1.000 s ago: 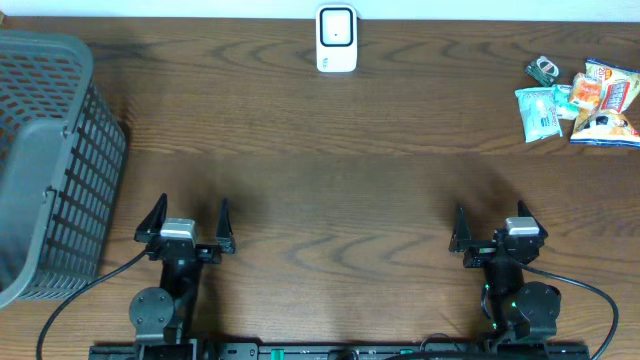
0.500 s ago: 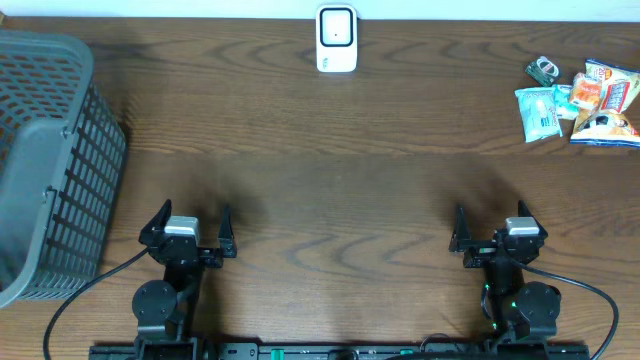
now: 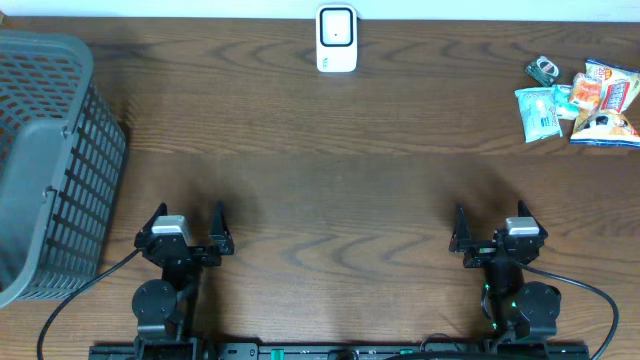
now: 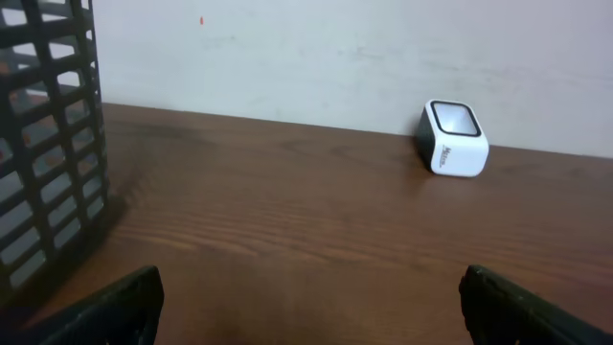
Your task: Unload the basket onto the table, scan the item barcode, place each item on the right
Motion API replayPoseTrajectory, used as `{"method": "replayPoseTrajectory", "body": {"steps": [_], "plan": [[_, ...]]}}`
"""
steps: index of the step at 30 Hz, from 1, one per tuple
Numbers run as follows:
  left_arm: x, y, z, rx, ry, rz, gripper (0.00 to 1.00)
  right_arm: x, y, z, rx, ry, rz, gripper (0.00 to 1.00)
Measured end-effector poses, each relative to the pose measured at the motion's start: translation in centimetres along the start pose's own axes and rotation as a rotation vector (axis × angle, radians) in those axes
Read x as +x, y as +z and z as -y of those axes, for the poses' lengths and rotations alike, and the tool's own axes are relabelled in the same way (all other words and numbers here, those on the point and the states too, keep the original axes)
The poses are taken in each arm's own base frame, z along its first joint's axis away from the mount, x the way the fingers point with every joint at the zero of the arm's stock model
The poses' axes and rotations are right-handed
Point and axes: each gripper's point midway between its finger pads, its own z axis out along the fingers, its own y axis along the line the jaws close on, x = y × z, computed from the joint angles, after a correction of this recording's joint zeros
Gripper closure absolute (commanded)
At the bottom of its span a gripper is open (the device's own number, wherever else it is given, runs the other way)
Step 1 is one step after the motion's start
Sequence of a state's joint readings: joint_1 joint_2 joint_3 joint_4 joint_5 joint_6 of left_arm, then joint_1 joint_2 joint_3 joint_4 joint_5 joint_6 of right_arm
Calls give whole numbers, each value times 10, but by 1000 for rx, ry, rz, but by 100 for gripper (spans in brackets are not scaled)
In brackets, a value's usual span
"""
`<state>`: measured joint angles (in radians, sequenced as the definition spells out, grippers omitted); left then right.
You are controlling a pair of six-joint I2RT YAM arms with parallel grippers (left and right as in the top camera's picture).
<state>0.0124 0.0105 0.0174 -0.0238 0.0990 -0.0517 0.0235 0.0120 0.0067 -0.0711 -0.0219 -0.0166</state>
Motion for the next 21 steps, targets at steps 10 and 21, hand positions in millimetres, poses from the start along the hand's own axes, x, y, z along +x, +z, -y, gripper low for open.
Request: {"method": "replayPoseTrajectory", "body": {"steps": [10,21], "plan": [[0,0,0,3,34,0,2,0,0,0,0,0,0,1],[0,0,1,7,76,0,2,0,0,0,0,0,0,1]]}}
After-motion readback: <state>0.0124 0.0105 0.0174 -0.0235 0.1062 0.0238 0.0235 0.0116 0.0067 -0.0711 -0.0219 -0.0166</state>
